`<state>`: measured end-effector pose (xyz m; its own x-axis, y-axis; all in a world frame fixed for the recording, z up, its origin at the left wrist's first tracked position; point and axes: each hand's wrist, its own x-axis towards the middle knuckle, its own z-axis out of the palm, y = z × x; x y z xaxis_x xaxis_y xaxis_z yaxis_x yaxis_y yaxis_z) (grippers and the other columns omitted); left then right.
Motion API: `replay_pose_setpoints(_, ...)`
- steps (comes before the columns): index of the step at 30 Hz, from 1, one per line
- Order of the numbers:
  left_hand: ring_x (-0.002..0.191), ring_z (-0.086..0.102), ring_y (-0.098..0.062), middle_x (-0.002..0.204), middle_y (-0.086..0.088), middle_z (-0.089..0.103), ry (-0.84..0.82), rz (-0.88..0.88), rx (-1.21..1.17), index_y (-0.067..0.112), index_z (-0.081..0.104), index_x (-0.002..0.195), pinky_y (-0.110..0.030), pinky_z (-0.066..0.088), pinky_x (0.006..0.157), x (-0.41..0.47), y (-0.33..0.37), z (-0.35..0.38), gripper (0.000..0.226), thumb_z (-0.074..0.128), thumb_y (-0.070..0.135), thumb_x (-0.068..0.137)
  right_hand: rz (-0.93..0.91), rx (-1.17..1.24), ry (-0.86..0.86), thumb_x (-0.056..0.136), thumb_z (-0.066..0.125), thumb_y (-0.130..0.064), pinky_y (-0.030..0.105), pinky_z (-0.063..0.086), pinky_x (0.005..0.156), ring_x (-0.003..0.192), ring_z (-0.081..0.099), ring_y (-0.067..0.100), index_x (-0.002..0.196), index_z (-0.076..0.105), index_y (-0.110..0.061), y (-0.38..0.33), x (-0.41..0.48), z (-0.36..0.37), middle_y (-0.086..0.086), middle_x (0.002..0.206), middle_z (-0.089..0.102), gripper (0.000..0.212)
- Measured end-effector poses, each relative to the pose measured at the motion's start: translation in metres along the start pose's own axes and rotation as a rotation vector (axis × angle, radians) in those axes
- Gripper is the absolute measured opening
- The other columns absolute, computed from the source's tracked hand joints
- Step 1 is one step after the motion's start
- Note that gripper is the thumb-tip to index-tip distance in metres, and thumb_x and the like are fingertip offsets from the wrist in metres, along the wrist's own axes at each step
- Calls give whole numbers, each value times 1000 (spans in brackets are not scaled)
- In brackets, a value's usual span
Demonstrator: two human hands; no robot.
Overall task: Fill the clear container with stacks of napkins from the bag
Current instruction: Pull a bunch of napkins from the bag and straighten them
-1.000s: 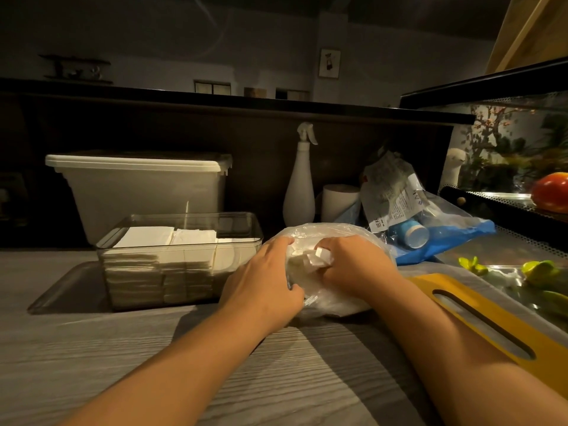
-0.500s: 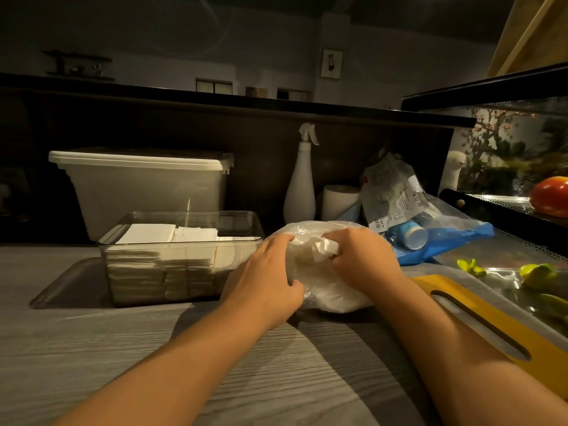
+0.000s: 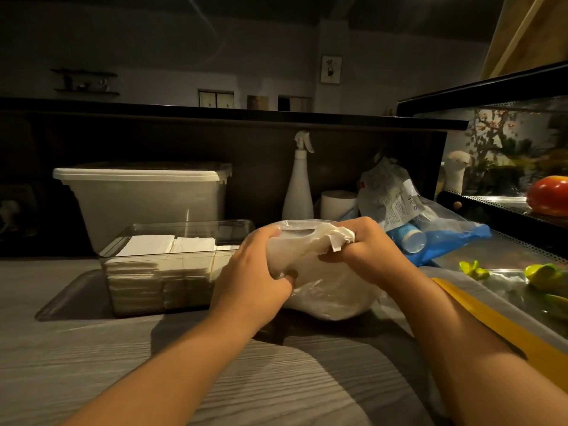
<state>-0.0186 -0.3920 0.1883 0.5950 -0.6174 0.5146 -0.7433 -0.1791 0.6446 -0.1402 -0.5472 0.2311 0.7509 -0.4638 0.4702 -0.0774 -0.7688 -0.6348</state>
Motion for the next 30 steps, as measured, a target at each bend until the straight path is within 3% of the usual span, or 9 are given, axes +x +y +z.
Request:
replay_pose_setpoints(3, 104, 54, -10, 110, 21, 52, 31, 5, -108, 44, 50, 117, -23, 51, 69, 5, -1, -2, 53, 80, 22, 80, -24, 100, 58, 79, 76, -19, 42, 58, 75, 77, 70, 22, 73, 73, -26, -4, -1, -3, 0, 72, 72, 10)
replay_pose_setpoints(5, 102, 49, -8, 103, 23, 50, 29, -61, -181, 51, 45, 115, -23, 44, 75, 7, 4, -2, 57, 82, 27, 79, -2, 164, 120, 81, 78, -10, 37, 55, 75, 77, 69, 19, 74, 72, -23, -7, -1, -6, -1, 72, 72, 16)
replay_pose_setpoints(8, 102, 54, -10, 98, 22, 54, 1, -153, -310, 53, 46, 103, -33, 50, 89, 8, 5, -2, 59, 85, 18, 76, 44, 246, 136, 76, 80, -9, 32, 55, 74, 72, 69, 11, 74, 74, -24, -10, -1, -4, -2, 72, 73, 17)
replay_pose_setpoints(11, 95, 62, -11, 96, 12, 66, -35, -126, -408, 45, 57, 98, -38, 57, 87, 5, 6, -12, 49, 84, 11, 73, 50, 321, 134, 67, 79, -19, 40, 57, 76, 79, 71, 22, 79, 77, -17, -10, -2, -2, 6, 79, 74, 12)
replay_pose_setpoints(15, 80, 66, -8, 88, 15, 70, -1, -56, -467, 40, 65, 93, -28, 57, 72, 8, 6, -26, 43, 81, 4, 74, 58, 450, 146, 77, 77, 2, 51, 57, 84, 87, 72, 31, 88, 76, -11, -12, -1, -1, 13, 86, 75, 17)
replay_pose_setpoints(18, 77, 66, -7, 93, 16, 70, 8, -82, -570, 37, 65, 99, -22, 55, 61, 8, 8, -32, 41, 76, 2, 80, 64, 553, 134, 78, 75, 3, 49, 59, 83, 90, 73, 30, 91, 75, -19, -16, -1, 1, 9, 91, 77, 25)
replay_pose_setpoints(23, 76, 65, -19, 100, 17, 71, -10, -193, -658, 36, 66, 105, -43, 58, 78, 9, 9, -31, 36, 73, 8, 85, 120, 676, 95, 79, 74, 1, 45, 60, 81, 90, 74, 27, 100, 72, -15, -18, 1, 6, 6, 94, 77, 27)
replay_pose_setpoints(27, 76, 63, -21, 111, 10, 67, -11, -188, -694, 35, 63, 110, -31, 52, 64, 9, 8, -33, 32, 66, 11, 89, 144, 718, 98, 80, 71, 4, 36, 59, 72, 85, 75, 23, 99, 72, -13, -18, 1, 4, 6, 91, 77, 26)
replay_pose_setpoints(30, 83, 65, -19, 110, 11, 64, 49, -166, -675, 37, 61, 106, -36, 57, 71, 9, 10, -33, 31, 68, 12, 89, 161, 777, 130, 76, 72, 4, 45, 59, 78, 89, 73, 33, 98, 74, -8, -15, 2, 0, 14, 94, 76, 25)
